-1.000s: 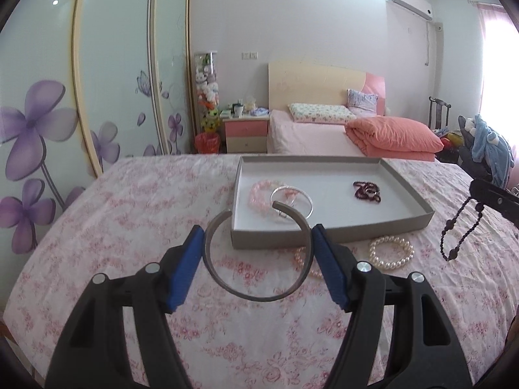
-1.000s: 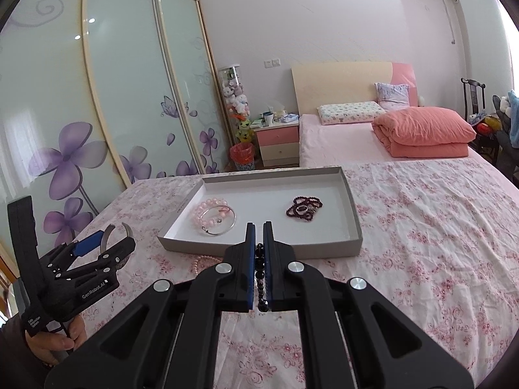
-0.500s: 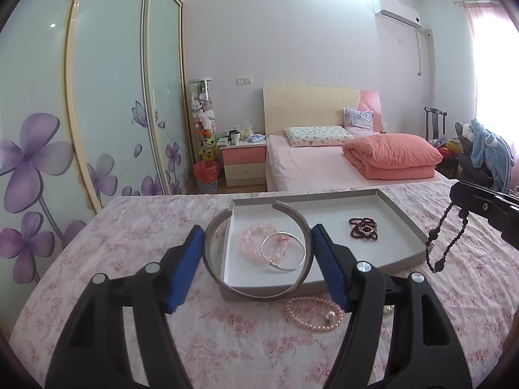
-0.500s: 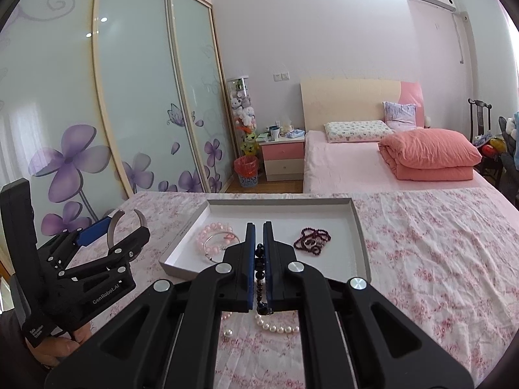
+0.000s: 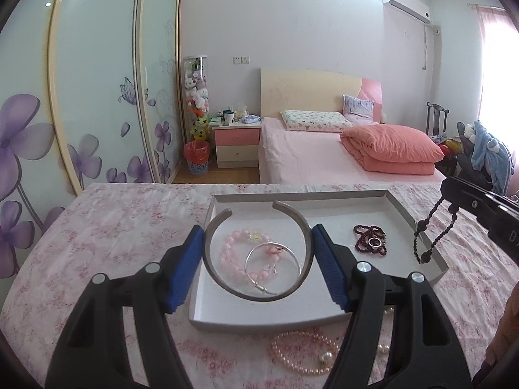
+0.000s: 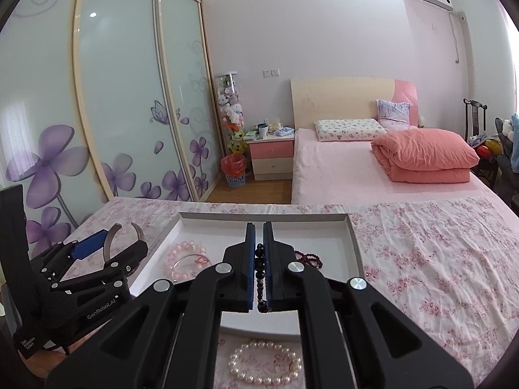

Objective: Organize jewelry
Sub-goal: 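Carry the black bead bracelet and silver cuff into the tray and open both tools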

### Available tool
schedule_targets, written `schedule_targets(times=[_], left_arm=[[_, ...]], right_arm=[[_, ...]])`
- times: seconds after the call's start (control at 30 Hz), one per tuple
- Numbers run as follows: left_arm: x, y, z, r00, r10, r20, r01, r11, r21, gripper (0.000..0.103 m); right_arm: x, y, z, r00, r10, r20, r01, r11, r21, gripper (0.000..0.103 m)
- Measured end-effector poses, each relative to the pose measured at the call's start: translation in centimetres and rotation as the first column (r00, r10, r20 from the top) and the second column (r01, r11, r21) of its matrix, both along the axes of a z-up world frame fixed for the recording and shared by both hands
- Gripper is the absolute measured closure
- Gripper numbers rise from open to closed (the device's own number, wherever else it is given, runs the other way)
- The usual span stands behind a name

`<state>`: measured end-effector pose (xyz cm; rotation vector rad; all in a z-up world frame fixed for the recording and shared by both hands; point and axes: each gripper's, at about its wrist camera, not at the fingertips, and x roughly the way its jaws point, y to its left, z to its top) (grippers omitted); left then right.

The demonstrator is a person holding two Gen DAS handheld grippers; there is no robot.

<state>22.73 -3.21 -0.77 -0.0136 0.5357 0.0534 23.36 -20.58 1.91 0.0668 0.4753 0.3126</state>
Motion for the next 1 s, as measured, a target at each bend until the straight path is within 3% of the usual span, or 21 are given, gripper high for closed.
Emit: schedule_targets(times=[0.43,0.7,0.8,0.87,1.0], left_arm=[[5.2,0.3,-2.8,0.998,-0.007,-0.064,0.006,1.000,-0.006,0.037],[7.2,0.0,-4.0,0.994,-0.024,-0.105,0.023,1.000,-0.011,0.037],[7.8,-0.4,-4.4,0.993,-0.039,-0.116,0.039,0.999,0.003,0.037],[8.2,-0.7,-4.6,0.991,-0.049,-0.122,0.050,0.999,0.008,0.037],[8.8,-1.0,-5.1,0.988,-0.054,-0.142,0.054,0.999,0.000,0.036]], right_arm=[[5.4,0.4,-4.6,0.992,-0.024,-0.126,0.024,1.000,-0.002,0.097],[5.9,-0.3,-5.3,0.986,-0.045,-0.160,0.045,0.999,-0.003,0.096],[5.9,-0.9,-5.4,0.983,-0.063,-0.171,0.065,0.998,0.001,0.091],[5.9,-1.4,-5.6,0.983,-0.073,-0.170,0.074,0.997,0.004,0.081],[5.6,-1.8,-5.9,0.981,-0.086,-0.171,0.087,0.996,-0.001,0.079]])
